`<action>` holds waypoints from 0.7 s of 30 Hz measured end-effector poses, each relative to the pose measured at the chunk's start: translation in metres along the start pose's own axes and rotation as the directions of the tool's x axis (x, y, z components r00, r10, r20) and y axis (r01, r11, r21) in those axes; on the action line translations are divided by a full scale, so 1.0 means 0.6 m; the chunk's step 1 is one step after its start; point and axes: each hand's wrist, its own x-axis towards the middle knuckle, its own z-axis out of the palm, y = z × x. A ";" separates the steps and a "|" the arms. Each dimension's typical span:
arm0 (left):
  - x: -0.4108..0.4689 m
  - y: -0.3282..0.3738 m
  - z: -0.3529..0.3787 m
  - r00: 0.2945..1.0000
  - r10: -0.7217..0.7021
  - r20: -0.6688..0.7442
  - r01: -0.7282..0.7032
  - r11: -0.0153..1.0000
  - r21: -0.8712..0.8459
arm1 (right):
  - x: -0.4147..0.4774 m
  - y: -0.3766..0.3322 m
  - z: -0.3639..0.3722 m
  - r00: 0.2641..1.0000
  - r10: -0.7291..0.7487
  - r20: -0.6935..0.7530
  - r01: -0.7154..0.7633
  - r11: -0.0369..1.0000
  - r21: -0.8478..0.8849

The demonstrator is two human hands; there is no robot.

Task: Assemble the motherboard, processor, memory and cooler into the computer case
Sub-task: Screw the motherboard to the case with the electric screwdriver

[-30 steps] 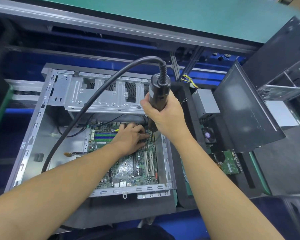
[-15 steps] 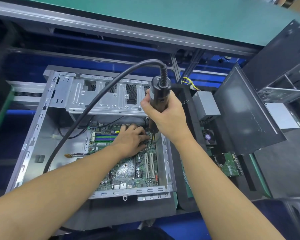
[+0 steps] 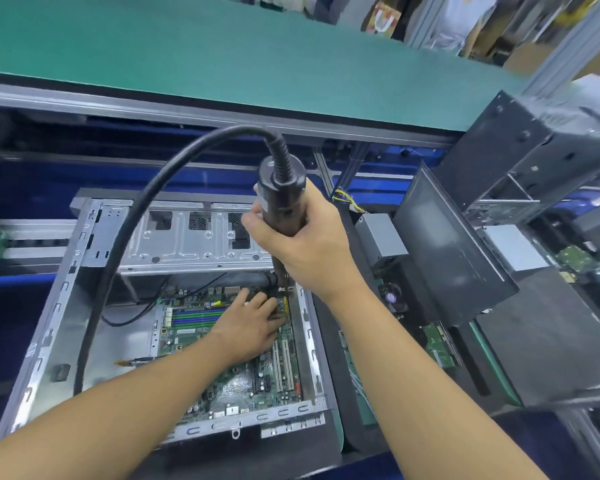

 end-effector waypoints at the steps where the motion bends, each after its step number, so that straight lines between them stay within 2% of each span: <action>1: 0.000 -0.001 0.001 1.000 0.012 0.007 -0.012 1.000 0.002 | 0.001 -0.006 -0.001 1.000 -0.002 -0.004 0.002 1.000 0.003; 6: -0.008 0.005 0.022 0.996 0.007 0.088 -0.004 0.999 -0.035 | 0.001 -0.026 -0.007 0.999 0.014 -0.032 -0.015 1.000 -0.008; 11: -0.004 0.001 0.014 0.999 -0.017 0.034 0.018 0.999 -0.035 | -0.004 -0.042 0.006 0.998 0.025 -0.061 -0.026 0.999 -0.022; 16: -0.008 0.005 0.009 0.997 -0.012 0.081 0.017 0.998 -0.061 | -0.010 -0.051 0.014 0.994 0.030 -0.106 -0.033 0.999 -0.028; 19: -0.024 -0.006 0.005 0.997 0.039 0.062 -0.030 0.990 -0.137 | -0.015 -0.055 0.014 0.992 0.036 -0.119 -0.042 0.998 -0.055; 21: -0.035 -0.015 -0.002 0.999 0.053 -0.011 -0.054 0.975 -0.215 | -0.018 -0.057 0.012 0.990 0.043 -0.132 -0.050 0.998 -0.050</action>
